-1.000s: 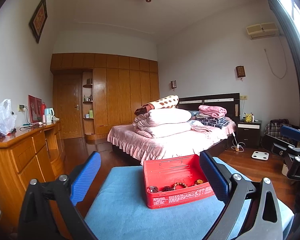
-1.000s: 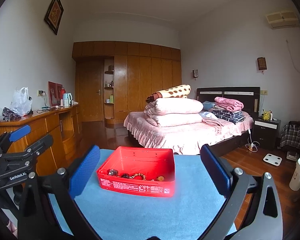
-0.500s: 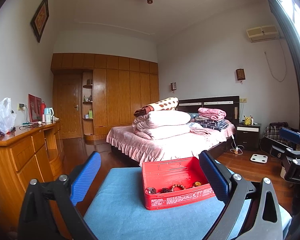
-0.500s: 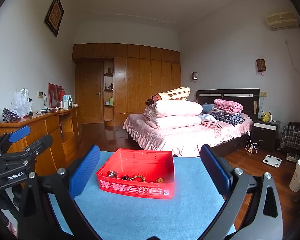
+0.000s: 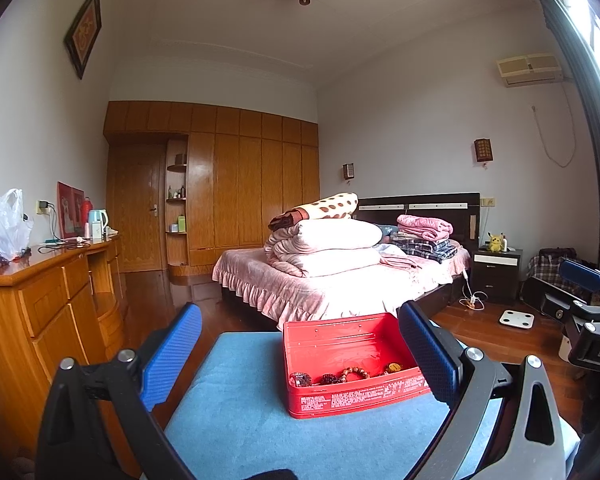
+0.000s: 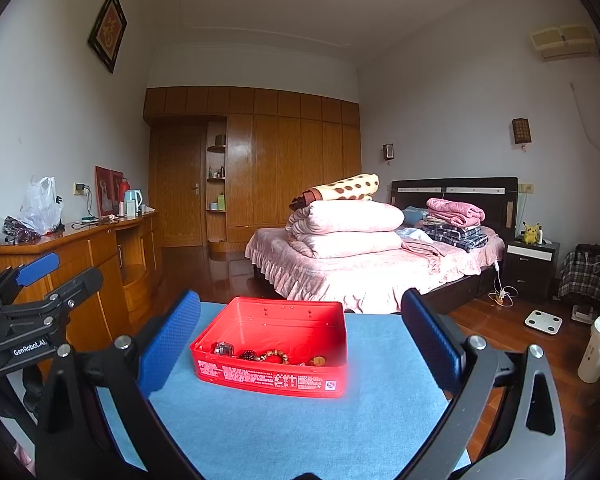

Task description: Organize jewelry

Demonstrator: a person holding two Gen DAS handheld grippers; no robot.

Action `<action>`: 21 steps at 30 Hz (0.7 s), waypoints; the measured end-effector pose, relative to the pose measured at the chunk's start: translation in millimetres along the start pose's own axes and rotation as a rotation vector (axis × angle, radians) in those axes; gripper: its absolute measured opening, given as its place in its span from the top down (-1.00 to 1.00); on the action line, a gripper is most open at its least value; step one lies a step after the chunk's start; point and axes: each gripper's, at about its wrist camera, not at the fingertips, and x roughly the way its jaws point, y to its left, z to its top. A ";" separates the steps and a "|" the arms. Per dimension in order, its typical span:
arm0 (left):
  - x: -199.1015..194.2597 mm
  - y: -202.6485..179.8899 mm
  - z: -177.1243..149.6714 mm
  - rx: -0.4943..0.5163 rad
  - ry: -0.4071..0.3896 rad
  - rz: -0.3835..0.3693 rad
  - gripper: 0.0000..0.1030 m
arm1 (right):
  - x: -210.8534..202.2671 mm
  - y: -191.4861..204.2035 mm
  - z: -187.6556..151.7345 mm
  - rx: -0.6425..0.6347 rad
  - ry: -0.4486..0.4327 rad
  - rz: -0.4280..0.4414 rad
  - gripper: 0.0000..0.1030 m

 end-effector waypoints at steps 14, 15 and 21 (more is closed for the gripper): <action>1.4 -0.1 -2.8 -0.002 0.008 -0.003 -0.88 | -0.2 -0.1 0.2 -0.001 0.000 -0.001 -0.89; 1.5 -0.7 -2.9 -0.001 0.009 -0.003 -0.88 | -0.1 0.3 -0.1 -0.001 -0.001 -0.002 -0.89; 1.3 0.5 -3.8 -0.003 0.012 -0.005 -0.88 | -0.5 -2.4 1.1 -0.002 0.003 -0.004 -0.89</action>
